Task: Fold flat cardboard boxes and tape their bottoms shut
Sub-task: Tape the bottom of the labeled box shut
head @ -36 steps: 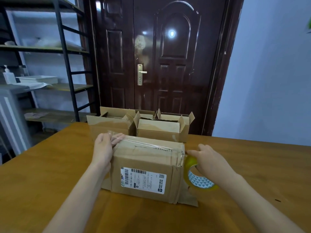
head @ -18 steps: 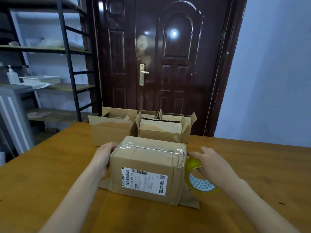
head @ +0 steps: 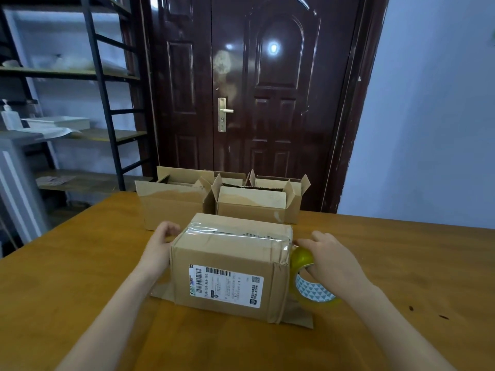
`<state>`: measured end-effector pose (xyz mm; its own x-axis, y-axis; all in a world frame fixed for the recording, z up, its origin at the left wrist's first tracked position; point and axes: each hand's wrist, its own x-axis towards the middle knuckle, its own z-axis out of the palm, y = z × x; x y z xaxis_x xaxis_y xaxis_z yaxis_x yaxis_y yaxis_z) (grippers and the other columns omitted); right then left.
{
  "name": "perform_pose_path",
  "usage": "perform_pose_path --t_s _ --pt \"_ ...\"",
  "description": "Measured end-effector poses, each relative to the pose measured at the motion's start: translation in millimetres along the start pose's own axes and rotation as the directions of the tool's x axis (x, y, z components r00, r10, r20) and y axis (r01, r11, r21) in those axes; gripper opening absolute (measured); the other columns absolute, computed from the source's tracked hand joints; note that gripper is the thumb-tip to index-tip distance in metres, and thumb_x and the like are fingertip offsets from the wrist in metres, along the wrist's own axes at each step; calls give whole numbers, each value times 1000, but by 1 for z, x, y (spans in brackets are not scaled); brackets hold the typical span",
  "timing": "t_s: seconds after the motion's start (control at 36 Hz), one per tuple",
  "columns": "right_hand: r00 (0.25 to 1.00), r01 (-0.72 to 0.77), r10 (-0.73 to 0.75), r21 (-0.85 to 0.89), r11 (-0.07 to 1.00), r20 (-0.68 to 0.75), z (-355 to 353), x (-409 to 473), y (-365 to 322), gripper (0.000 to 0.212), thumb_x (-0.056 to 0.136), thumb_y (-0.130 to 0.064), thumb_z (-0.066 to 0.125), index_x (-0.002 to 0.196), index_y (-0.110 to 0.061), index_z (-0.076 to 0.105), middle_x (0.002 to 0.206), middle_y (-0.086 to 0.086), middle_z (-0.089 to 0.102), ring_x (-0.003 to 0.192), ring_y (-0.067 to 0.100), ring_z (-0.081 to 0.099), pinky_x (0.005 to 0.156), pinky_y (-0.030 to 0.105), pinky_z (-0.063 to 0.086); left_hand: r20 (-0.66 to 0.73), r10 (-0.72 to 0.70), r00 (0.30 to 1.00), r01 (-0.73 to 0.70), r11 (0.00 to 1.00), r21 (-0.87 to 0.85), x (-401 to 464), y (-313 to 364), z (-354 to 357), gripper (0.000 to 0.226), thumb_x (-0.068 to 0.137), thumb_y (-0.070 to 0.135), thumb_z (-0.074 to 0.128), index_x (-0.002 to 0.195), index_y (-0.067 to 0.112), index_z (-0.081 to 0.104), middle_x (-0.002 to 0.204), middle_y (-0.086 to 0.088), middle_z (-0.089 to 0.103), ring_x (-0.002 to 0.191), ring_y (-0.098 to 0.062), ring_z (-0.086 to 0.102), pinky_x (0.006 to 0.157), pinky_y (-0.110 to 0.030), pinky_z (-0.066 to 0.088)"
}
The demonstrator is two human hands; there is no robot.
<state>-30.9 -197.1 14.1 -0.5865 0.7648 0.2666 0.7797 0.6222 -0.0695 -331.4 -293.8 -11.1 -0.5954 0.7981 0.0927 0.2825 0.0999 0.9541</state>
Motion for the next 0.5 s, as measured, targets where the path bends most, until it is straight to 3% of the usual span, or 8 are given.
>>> perform_pose_path --t_s 0.06,0.11,0.22,0.31,0.36,0.42,0.5 --pt "1000 14 -14 -4 1000 5 -2 -1 1 55 88 -18 60 139 -30 42 112 -8 49 99 7 42 71 15 36 -14 217 976 -215 973 86 -1 8 -3 30 83 -8 60 99 18 57 105 -3 60 96 -19 57 75 -28 48" --pt "1000 23 -23 -10 1000 6 -3 -1 3 55 88 -18 61 138 -30 43 112 -8 49 99 7 42 72 15 38 45 318 947 -321 940 116 -3 16 -7 28 82 -8 60 94 18 61 97 -1 64 93 -16 59 78 -27 48" --pt "1000 24 -24 -8 1000 -5 -3 -1 2 54 88 -19 60 138 -30 43 111 -9 48 98 6 40 71 15 38 95 261 961 -269 959 86 -4 31 -17 28 96 3 41 92 10 67 95 -8 68 93 -21 62 78 -27 50" --pt "999 28 -29 -3 1000 -21 -1 -1 2 54 89 -18 60 138 -29 43 114 -8 49 99 6 39 71 15 36 104 213 971 -222 971 89 -7 44 -17 30 99 20 39 93 9 67 93 -8 68 93 -24 62 76 -29 48" --pt "999 31 -31 2 1000 -32 -1 0 2 53 89 -18 60 138 -29 43 114 -8 49 98 5 39 70 15 36 86 217 972 -232 939 255 -10 53 -12 33 99 34 40 98 12 64 94 -3 67 92 -21 61 79 -35 50" --pt "999 28 -28 1 1000 -37 -1 0 2 54 89 -17 59 139 -29 42 114 -8 49 98 5 39 71 15 36 92 211 973 -228 838 495 -13 63 -2 38 96 46 40 106 15 59 99 0 63 90 -19 60 81 -37 51" --pt "999 25 -24 7 1000 -42 2 0 2 55 89 -18 59 140 -30 41 113 -9 48 98 5 39 71 14 37 102 136 985 -168 680 714 -18 69 18 55 94 56 37 126 13 46 121 -9 53 104 -25 55 81 -34 47"
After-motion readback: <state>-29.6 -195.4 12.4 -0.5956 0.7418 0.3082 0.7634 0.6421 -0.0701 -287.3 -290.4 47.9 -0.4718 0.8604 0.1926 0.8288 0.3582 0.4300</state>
